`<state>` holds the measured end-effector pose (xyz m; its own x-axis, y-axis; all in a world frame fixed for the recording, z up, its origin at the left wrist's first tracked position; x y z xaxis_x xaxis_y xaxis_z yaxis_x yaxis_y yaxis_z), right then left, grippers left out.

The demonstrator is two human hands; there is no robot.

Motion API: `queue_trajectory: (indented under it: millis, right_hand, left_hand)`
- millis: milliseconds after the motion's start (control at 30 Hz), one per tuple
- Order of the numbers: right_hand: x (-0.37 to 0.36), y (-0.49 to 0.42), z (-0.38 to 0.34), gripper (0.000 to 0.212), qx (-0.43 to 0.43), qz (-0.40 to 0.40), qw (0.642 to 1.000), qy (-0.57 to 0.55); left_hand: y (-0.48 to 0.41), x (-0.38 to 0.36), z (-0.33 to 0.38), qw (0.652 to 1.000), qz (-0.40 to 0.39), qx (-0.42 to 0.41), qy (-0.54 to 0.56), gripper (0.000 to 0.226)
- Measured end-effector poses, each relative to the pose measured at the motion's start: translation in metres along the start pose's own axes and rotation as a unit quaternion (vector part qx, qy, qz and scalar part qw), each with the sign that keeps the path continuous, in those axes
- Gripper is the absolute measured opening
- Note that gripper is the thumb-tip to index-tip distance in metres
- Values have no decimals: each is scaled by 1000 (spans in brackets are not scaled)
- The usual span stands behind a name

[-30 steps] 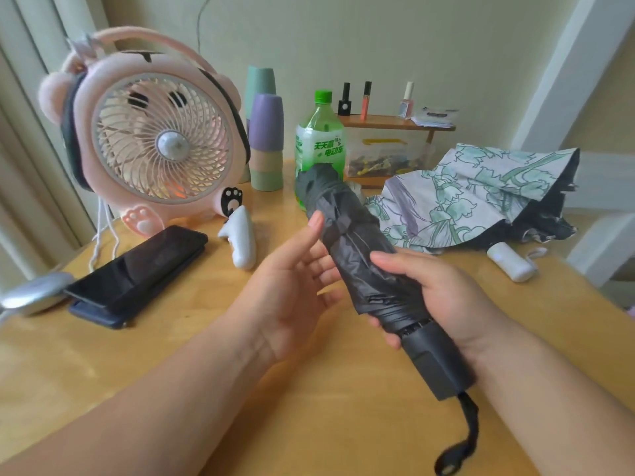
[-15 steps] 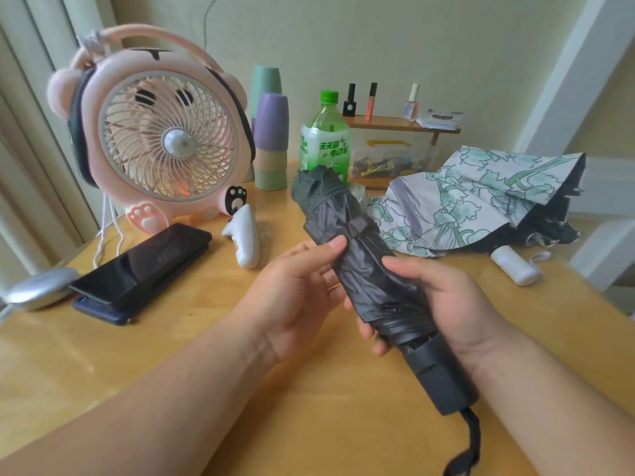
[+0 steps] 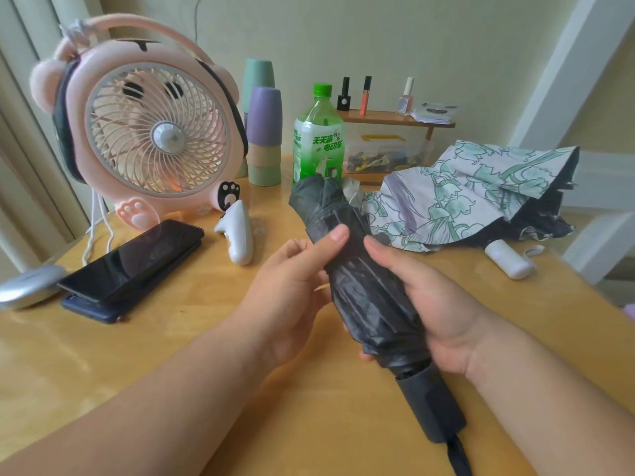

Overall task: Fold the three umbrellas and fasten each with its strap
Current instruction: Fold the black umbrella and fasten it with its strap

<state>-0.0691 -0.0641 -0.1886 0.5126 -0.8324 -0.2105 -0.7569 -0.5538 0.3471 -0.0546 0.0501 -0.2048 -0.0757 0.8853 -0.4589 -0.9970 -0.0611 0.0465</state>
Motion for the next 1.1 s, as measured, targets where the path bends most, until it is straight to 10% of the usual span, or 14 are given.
queue_trajectory:
  millis: [167,467,633,1100]
  right_hand:
    - [-8,0,5,74,-37,-88,994,-48]
    - [2,5,2,45,10,-40,995,87]
    - [7,2,-4,19,72,20,990,116]
    - [19,-4,-11,45,135,93,984,75]
  left_hand:
    - [8,-19,-1,990,-110,68,58,29]
    - [1,8,15,996,63,-51,38,48]
    - [2,-2,15,997,6,3,81,43]
    - [-5,5,8,991,5,0,137,58]
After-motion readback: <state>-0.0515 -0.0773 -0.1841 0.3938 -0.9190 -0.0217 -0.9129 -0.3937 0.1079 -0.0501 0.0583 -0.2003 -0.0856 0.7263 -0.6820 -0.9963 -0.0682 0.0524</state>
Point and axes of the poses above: each hand's wrist, its own y-axis away from the middle knuckle, its own x-axis out of the back of the hand, z = x × y, the point moved 8 cm from there along -y, towards the middle knuckle, and after that the axes turned 4 degrees about z, right-handed, at the moved point
